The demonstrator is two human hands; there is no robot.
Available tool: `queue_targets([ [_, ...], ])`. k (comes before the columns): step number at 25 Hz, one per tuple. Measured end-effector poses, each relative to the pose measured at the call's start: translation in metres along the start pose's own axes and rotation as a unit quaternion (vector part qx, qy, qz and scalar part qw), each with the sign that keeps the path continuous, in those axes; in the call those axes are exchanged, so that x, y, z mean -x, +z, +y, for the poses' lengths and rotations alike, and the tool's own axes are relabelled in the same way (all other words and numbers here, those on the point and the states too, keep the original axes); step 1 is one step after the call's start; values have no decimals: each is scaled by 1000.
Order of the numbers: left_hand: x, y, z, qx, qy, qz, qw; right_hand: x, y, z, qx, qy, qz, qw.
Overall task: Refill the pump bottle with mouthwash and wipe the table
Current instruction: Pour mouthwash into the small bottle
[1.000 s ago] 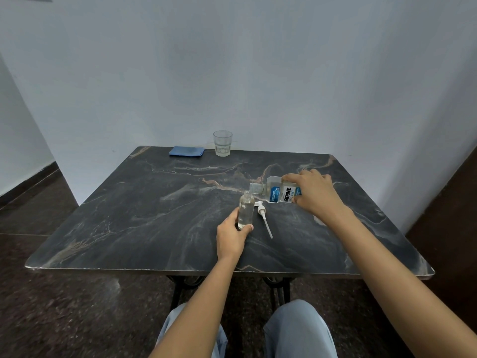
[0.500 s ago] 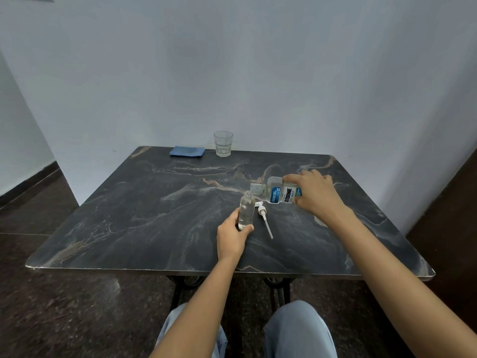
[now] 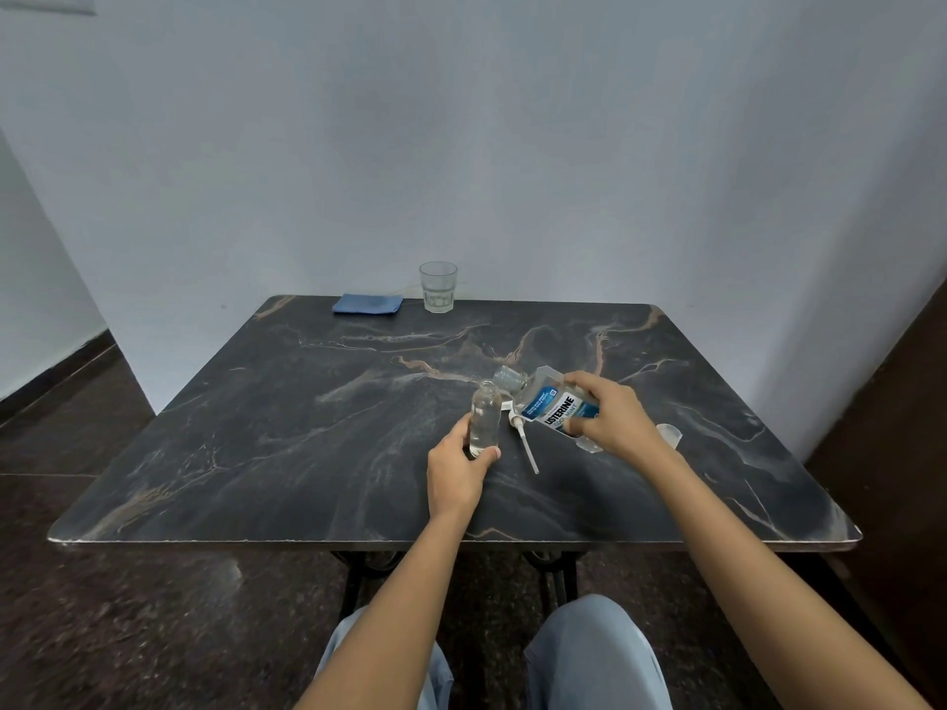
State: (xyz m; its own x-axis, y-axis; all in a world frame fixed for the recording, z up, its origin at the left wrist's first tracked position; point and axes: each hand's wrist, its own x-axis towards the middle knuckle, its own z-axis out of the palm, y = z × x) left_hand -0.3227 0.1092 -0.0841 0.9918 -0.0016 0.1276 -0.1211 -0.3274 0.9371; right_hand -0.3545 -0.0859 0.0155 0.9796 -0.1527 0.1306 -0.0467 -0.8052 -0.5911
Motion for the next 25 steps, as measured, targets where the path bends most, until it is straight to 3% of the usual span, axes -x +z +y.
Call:
queue_targets([
  [3, 2, -1, 4, 1, 0, 3, 1000, 4, 5, 13, -107, 12, 34, 994],
  [8, 3, -4, 7, -8, 0, -2, 1000, 5, 18, 41, -292, 33, 102, 950],
  [13, 5, -4, 11, -14, -1, 2, 1000, -1, 22, 61, -402, 62, 76, 910],
  [18, 7, -5, 14, -15, -2, 4, 1000, -3, 29, 69, -391, 79, 67, 914],
  [23, 7, -5, 13, -11, -5, 1, 1000, 34, 41, 47, -248, 123, 213, 937],
  [25, 7, -5, 13, -6, -6, 1, 1000, 59, 58, 24, -193, 61, 301, 932],
])
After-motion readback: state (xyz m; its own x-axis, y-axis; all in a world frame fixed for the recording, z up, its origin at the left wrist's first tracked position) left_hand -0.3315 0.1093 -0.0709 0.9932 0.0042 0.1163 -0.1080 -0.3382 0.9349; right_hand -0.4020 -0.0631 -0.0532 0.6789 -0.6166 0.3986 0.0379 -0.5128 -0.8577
